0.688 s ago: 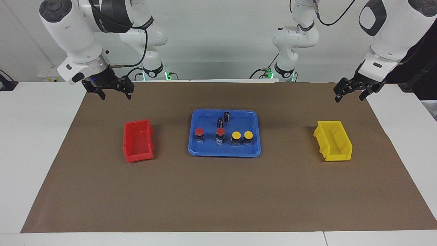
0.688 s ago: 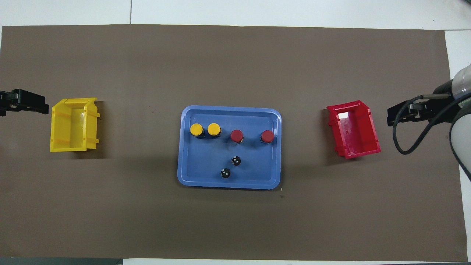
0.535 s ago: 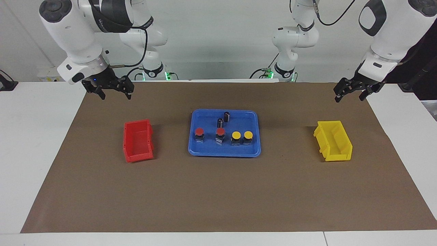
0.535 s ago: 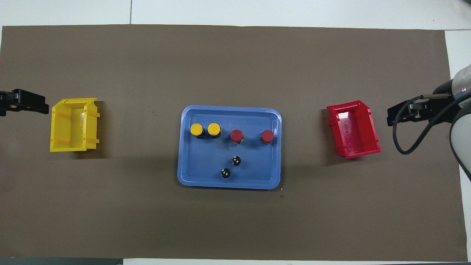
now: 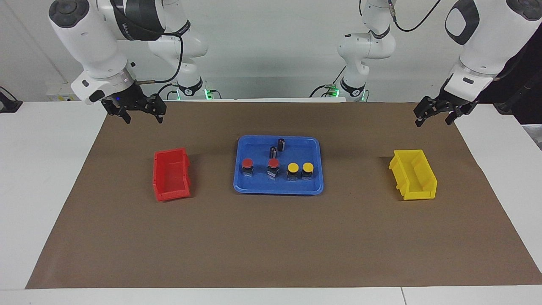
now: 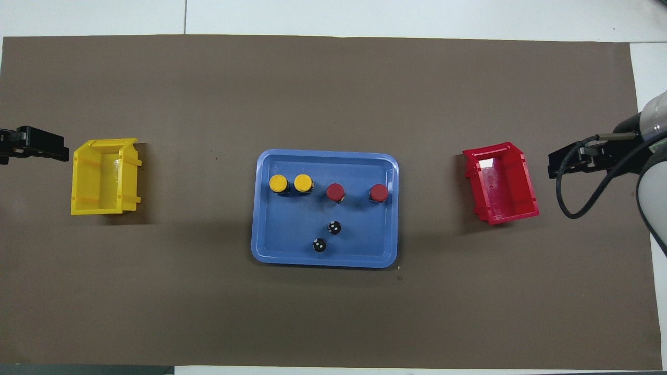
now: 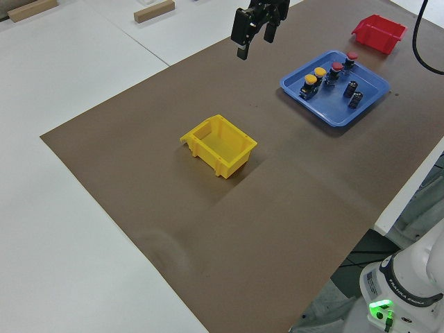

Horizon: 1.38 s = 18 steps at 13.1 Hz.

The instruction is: Sort red and yellow buttons by color

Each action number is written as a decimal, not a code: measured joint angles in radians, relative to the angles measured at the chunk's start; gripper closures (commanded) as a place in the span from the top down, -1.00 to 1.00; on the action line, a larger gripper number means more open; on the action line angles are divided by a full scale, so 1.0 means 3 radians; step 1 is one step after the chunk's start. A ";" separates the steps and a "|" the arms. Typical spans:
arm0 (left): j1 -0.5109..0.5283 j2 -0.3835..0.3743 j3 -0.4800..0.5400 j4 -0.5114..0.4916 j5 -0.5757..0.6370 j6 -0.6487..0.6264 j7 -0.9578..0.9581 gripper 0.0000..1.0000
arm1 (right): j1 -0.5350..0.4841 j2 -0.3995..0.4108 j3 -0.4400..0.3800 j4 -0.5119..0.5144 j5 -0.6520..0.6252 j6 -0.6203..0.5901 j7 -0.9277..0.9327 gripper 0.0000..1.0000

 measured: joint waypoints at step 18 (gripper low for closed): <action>-0.0006 -0.0012 -0.0017 -0.0011 0.0000 -0.0165 0.0000 1.00 | 0.1469 0.0923 0.0157 -0.0756 -0.0220 0.2108 0.1815 0.77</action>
